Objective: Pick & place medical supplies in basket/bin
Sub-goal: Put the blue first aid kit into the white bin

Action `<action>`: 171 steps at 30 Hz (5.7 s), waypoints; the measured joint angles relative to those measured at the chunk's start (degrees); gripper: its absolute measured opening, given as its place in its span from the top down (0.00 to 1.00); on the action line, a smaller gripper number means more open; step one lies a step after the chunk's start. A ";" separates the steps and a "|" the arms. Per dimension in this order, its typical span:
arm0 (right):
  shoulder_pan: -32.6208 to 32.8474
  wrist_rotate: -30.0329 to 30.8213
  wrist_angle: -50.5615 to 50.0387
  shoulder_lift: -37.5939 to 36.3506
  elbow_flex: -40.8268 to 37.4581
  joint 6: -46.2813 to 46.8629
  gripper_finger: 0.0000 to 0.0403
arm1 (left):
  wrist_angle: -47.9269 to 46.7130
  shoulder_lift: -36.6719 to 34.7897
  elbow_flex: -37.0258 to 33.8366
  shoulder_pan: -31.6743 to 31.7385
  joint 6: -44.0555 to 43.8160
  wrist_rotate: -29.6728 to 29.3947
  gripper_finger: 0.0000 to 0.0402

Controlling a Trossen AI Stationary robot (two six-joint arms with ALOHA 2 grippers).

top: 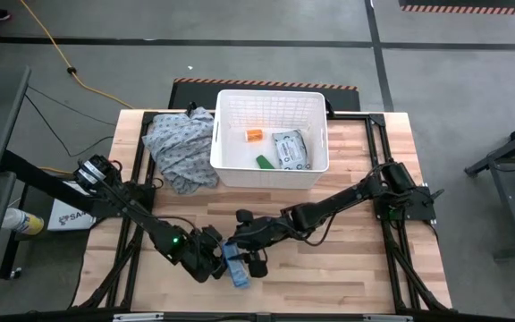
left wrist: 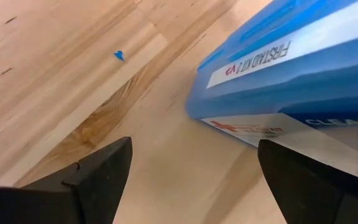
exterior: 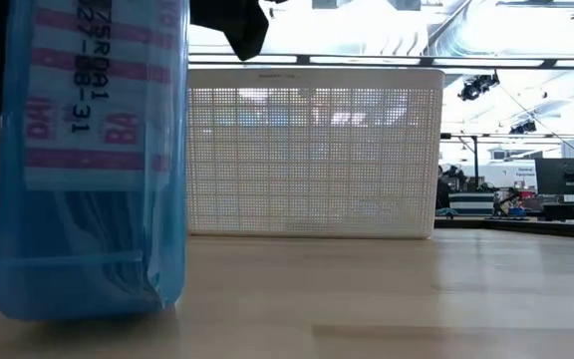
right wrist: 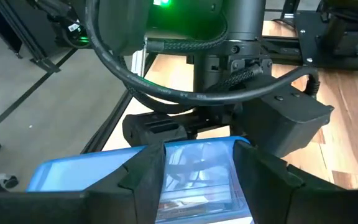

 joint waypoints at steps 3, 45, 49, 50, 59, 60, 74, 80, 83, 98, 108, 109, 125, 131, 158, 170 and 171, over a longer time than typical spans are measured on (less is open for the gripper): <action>-0.05 0.00 0.00 0.04 -0.07 0.00 0.54 | 0.00 -0.04 0.04 -0.01 -0.01 0.19 0.05; 0.55 2.44 -15.28 0.07 13.08 -7.03 0.52 | -5.05 -0.21 0.20 -5.23 -9.49 2.91 0.05; 0.89 2.62 -20.03 0.07 16.82 -9.80 0.52 | -6.24 -0.23 0.20 -6.71 -12.22 2.87 0.05; 0.99 2.62 -21.45 0.06 18.11 -10.53 0.52 | -6.48 -0.23 0.20 -7.06 -12.65 2.87 0.05; 1.14 -4.11 -44.76 -0.13 32.81 -16.87 0.52 | -6.27 -0.23 0.20 -8.60 -14.64 3.10 0.05; 1.14 -5.37 -47.46 -0.13 34.35 -18.15 0.52 | -6.24 -0.23 0.20 -8.59 -14.64 3.10 0.05; 4.31 -1.80 -57.81 0.10 40.13 -31.98 0.51 | -6.25 -0.23 0.17 -8.58 -13.72 6.92 0.05; 4.29 -0.19 -58.82 0.79 40.06 -33.60 0.51 | -5.45 -0.23 0.15 -8.55 -13.87 8.66 0.05; 3.85 0.09 -59.27 1.19 40.06 -38.44 0.51 | -5.15 -0.23 0.15 -8.54 -14.79 9.06 0.05; -0.17 4.24 -57.66 1.70 42.12 -51.98 0.51 | -4.45 -0.23 0.15 -8.92 -23.50 10.97 0.05; 0.64 0.17 -58.79 1.70 42.14 -54.47 0.51 | -4.12 -0.23 0.17 -10.45 -28.94 11.61 0.05; 0.76 -0.48 -58.75 1.70 42.14 -54.42 0.51 | -4.21 -0.22 0.31 -10.48 -28.98 11.70 0.05; 2.27 -1.45 -54.88 3.74 39.63 -52.07 0.51 | -10.38 -0.15 8.57 -12.03 -24.65 8.97 0.05; 2.27 -1.11 -54.86 3.74 39.63 -51.21 0.51 | -23.57 -0.15 17.71 -15.09 -27.85 8.02 0.05; 2.43 7.75 -76.85 3.74 39.63 -34.43 0.51 | -47.69 -0.25 52.11 -6.71 -15.20 -2.95 0.05; -0.85 1.39 -92.33 3.15 38.76 -20.35 0.51 | -46.65 -0.17 51.11 -5.80 -18.46 -4.91 0.05; -1.03 0.56 -92.34 2.78 38.16 -19.83 0.51 | -46.16 -0.15 50.80 -5.80 -18.56 -4.94 0.05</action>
